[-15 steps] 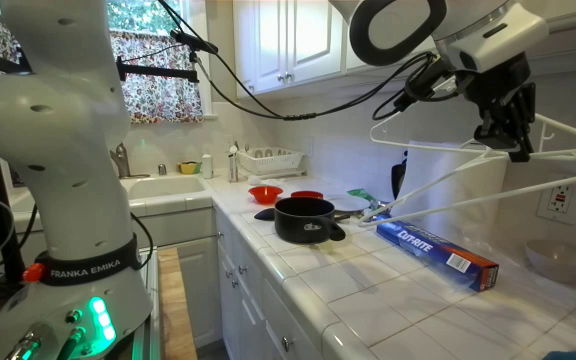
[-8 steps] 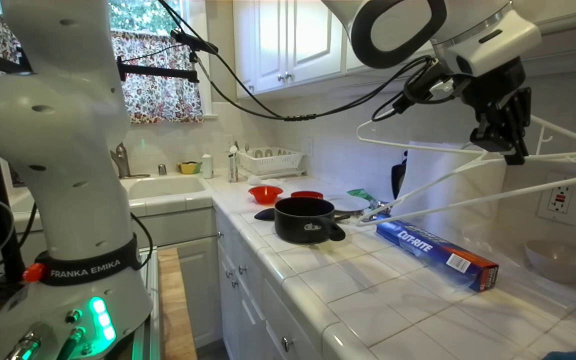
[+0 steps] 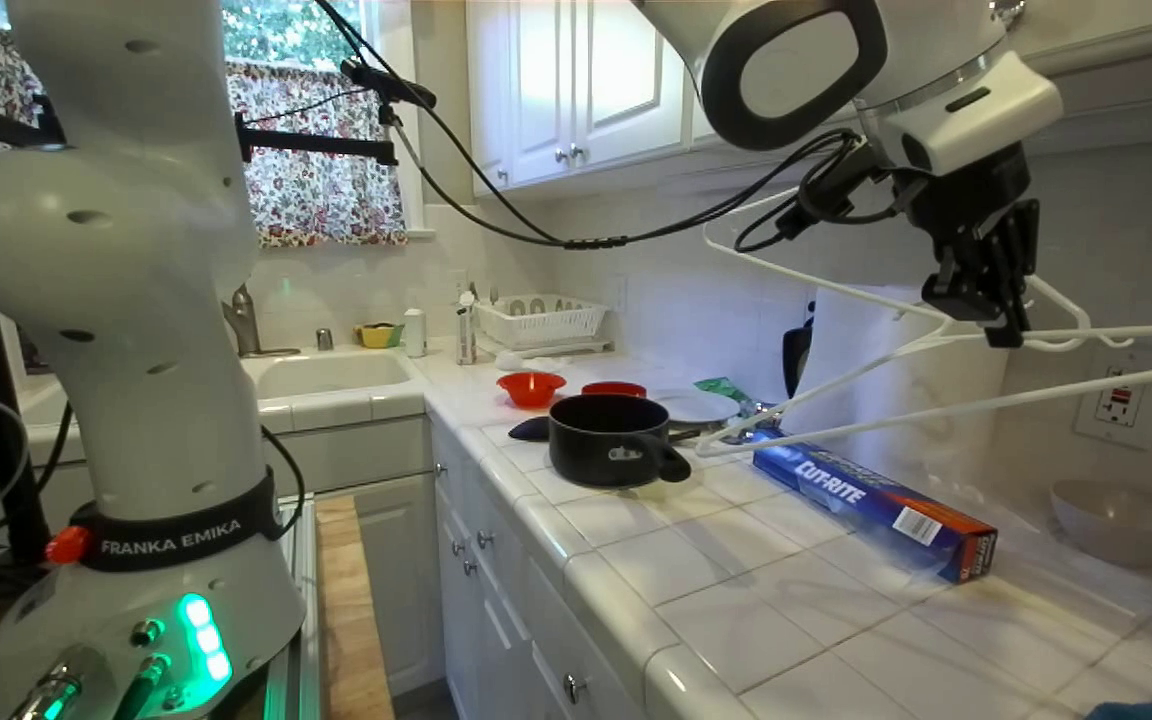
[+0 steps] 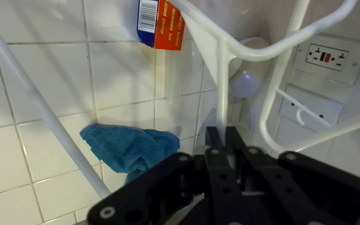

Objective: Pick up the hanger from the counter and hang it on the hanger on the cabinet.

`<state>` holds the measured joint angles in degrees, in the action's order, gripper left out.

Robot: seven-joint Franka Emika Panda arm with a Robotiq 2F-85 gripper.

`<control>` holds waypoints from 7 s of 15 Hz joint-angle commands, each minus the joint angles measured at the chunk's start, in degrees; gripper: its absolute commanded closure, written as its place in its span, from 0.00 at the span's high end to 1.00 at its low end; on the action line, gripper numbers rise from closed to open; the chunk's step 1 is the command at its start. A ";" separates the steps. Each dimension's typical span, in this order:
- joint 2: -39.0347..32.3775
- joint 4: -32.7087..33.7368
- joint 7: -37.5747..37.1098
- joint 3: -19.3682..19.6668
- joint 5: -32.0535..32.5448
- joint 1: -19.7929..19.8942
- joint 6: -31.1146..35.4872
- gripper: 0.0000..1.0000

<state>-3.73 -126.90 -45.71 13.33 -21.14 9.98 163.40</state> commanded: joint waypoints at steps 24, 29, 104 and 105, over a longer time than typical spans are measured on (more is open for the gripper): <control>2.63 -1.32 -5.47 0.23 2.62 0.09 -3.63 1.00; 4.20 -2.03 -4.63 0.18 3.02 0.96 -3.96 1.00; -24.10 22.08 13.17 -1.07 -7.86 6.27 -25.46 0.06; -23.86 21.96 13.12 -1.03 -7.83 6.24 -25.53 0.05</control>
<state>-27.76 -105.80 -32.61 12.96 -28.19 15.44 139.41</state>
